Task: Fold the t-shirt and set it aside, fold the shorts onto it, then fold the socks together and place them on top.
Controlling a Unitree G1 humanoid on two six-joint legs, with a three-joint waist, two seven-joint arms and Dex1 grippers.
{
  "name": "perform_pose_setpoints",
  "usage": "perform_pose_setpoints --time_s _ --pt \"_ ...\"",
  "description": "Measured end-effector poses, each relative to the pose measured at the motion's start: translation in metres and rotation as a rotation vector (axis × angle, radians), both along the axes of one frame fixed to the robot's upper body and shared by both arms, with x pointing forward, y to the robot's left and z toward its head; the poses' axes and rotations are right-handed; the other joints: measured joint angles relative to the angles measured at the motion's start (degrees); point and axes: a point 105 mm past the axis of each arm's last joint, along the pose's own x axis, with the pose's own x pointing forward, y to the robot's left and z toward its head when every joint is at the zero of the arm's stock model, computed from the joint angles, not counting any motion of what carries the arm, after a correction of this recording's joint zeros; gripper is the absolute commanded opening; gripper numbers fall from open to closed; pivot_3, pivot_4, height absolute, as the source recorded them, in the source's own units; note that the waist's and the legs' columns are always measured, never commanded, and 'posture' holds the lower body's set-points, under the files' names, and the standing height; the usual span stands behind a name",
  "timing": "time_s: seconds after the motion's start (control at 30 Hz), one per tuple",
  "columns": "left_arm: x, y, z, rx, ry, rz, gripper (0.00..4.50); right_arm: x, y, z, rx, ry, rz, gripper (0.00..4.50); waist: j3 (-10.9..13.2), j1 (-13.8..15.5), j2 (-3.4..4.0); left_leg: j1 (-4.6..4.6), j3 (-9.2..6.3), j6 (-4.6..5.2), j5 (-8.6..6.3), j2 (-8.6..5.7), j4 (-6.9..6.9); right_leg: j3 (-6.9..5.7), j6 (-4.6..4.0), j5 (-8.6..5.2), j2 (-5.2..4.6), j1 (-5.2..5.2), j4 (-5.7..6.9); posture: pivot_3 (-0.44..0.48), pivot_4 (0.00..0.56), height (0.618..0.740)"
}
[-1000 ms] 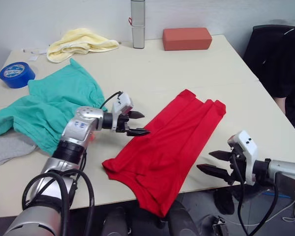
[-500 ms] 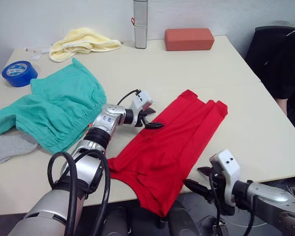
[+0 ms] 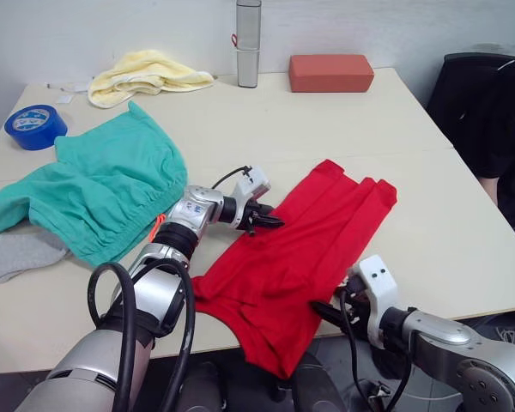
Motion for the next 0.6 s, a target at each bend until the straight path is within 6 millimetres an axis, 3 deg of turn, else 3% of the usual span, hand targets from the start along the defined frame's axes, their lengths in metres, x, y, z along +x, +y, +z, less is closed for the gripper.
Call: perform_pose_setpoints --time_s 0.07,0.2,0.6 --pt "0.002 0.001 -0.001 0.001 -0.007 0.021 0.00 0.000 0.000 -0.001 -0.010 0.001 0.005 1.24 -0.01 0.00 -0.02 0.00 -0.04 0.00 0.00 0.00 0.00 -0.02 -0.01 -0.01 0.00 0.01 0.00 0.000 0.150 0.740" --pt "0.004 0.003 -0.002 -0.016 -0.017 0.045 0.00 0.001 -0.002 -0.002 -0.030 -0.002 0.025 0.03 -0.02 -0.01 -0.03 0.01 -0.08 0.01 0.01 0.00 0.00 -0.08 -0.01 -0.01 -0.02 0.06 0.01 0.000 0.150 0.740" --pt "0.002 0.026 -0.005 -0.096 -0.006 0.147 0.00 0.015 -0.013 0.000 -0.047 -0.024 0.035 0.03 -0.03 -0.08 -0.01 0.09 -0.33 -0.01 0.03 0.02 0.01 -0.27 -0.03 -0.02 -0.05 0.30 -0.03 0.000 0.150 0.740"
